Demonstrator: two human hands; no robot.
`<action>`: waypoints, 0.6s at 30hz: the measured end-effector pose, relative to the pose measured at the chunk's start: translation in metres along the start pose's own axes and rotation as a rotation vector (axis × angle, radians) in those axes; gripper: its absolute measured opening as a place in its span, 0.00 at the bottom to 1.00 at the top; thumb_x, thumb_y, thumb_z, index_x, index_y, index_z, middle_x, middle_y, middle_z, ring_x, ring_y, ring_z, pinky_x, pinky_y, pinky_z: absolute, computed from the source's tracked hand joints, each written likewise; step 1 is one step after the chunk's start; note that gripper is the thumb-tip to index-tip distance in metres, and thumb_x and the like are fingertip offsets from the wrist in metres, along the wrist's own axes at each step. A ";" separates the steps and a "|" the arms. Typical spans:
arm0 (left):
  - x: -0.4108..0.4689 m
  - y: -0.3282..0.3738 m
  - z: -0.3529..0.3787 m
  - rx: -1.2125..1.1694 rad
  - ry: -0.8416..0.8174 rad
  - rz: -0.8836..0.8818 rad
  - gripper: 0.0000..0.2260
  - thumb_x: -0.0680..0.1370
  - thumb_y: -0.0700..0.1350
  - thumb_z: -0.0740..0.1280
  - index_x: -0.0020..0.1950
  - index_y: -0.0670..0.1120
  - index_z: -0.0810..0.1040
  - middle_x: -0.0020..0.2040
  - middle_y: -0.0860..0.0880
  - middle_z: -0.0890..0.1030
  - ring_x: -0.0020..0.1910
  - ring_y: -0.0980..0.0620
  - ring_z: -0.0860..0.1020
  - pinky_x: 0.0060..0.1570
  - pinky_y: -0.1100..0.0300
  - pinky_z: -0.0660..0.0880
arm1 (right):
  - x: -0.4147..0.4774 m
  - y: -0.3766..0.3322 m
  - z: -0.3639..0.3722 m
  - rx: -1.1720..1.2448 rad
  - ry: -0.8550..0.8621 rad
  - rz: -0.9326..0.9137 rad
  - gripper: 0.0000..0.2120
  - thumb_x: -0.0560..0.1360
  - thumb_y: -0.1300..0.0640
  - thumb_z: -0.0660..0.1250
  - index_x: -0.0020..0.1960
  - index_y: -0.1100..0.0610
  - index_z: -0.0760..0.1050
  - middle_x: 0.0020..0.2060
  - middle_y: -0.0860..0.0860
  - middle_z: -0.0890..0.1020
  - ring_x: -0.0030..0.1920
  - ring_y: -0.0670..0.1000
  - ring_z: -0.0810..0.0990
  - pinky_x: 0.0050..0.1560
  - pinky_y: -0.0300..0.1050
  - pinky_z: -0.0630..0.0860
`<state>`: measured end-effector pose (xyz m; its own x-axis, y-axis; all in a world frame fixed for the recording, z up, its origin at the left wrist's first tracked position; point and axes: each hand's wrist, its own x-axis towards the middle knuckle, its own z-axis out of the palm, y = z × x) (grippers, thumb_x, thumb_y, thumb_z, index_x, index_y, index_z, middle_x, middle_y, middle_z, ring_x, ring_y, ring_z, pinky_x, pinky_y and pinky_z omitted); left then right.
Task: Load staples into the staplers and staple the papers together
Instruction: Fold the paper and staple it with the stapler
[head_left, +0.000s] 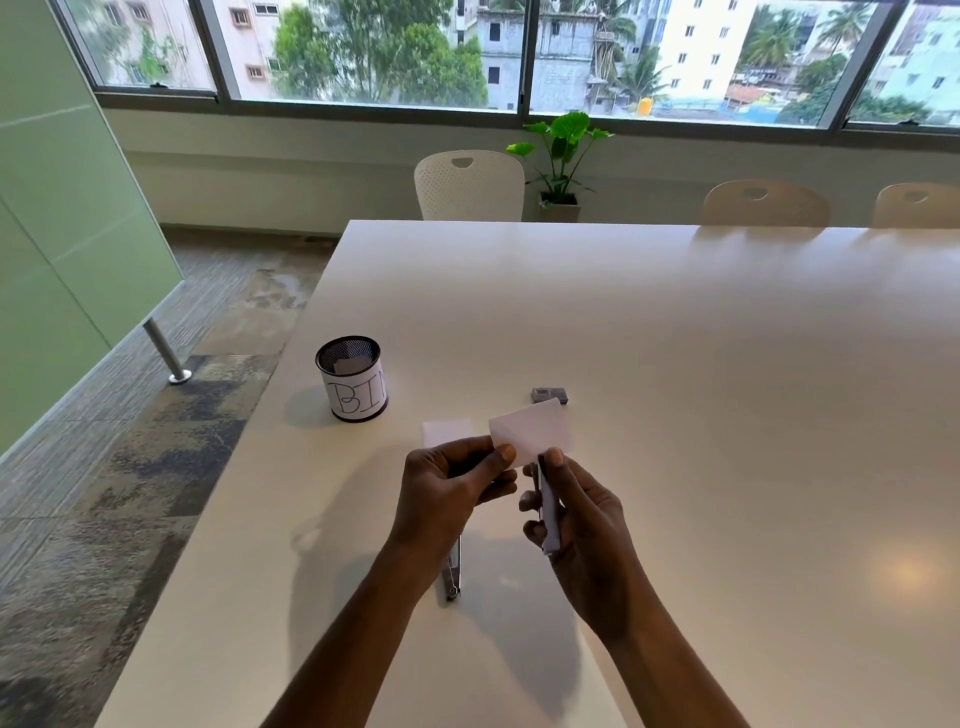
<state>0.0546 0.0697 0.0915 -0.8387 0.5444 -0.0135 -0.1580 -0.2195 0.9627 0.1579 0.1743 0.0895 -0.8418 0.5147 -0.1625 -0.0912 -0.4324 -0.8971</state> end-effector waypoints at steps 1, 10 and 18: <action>0.000 0.000 -0.001 0.001 0.007 0.007 0.12 0.68 0.46 0.74 0.51 0.48 0.85 0.46 0.50 0.88 0.45 0.47 0.87 0.41 0.62 0.82 | 0.001 0.000 0.000 -0.005 0.010 0.003 0.19 0.71 0.43 0.68 0.51 0.57 0.84 0.42 0.55 0.82 0.40 0.50 0.80 0.33 0.39 0.75; 0.000 0.005 -0.005 0.089 -0.056 0.056 0.09 0.70 0.43 0.75 0.50 0.49 0.86 0.46 0.50 0.88 0.43 0.47 0.87 0.41 0.61 0.82 | 0.006 0.000 0.004 0.011 0.004 0.036 0.16 0.76 0.45 0.67 0.46 0.58 0.83 0.38 0.54 0.80 0.39 0.50 0.80 0.30 0.39 0.72; 0.002 0.001 -0.008 0.145 -0.094 0.060 0.11 0.73 0.40 0.74 0.55 0.41 0.85 0.50 0.44 0.87 0.47 0.43 0.87 0.48 0.53 0.84 | 0.010 -0.002 0.008 -0.012 0.040 -0.013 0.16 0.77 0.45 0.68 0.46 0.57 0.85 0.37 0.56 0.82 0.35 0.49 0.79 0.29 0.37 0.71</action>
<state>0.0483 0.0639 0.0902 -0.7909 0.6086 0.0641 -0.0262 -0.1384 0.9900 0.1458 0.1743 0.0930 -0.8185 0.5497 -0.1672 -0.0950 -0.4165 -0.9042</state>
